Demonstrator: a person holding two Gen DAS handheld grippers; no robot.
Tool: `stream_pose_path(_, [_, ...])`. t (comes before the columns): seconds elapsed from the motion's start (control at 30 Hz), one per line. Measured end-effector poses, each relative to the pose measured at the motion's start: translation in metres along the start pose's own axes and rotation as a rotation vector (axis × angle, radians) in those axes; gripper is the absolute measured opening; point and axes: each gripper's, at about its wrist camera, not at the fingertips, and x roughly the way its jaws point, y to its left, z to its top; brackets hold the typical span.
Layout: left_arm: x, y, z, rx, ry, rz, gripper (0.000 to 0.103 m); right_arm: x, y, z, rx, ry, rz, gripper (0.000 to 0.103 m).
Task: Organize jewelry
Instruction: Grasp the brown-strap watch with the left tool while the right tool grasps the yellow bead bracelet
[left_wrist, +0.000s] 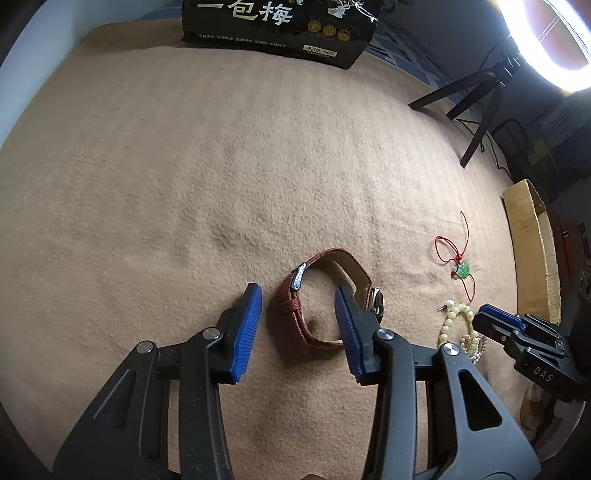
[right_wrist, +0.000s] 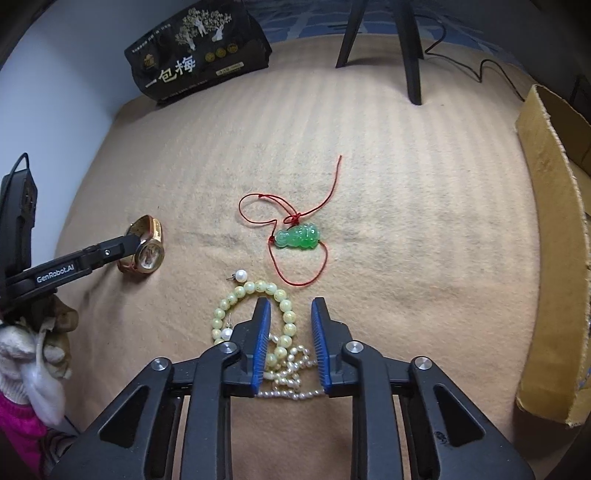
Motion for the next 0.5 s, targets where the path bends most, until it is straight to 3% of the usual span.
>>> stream_pose_path(0.17, [0.005, 0.0, 0.0, 0.006, 0.008, 0.003, 0.04, 0.009, 0.005, 0.003, -0.014, 0.012, -0.02, 0.015])
stream_pose_path(0.5, [0.006, 0.009, 0.002, -0.013, 0.009, 0.009, 0.018, 0.016, 0.009, 0.007, -0.021, 0.006, -0.032, 0.007])
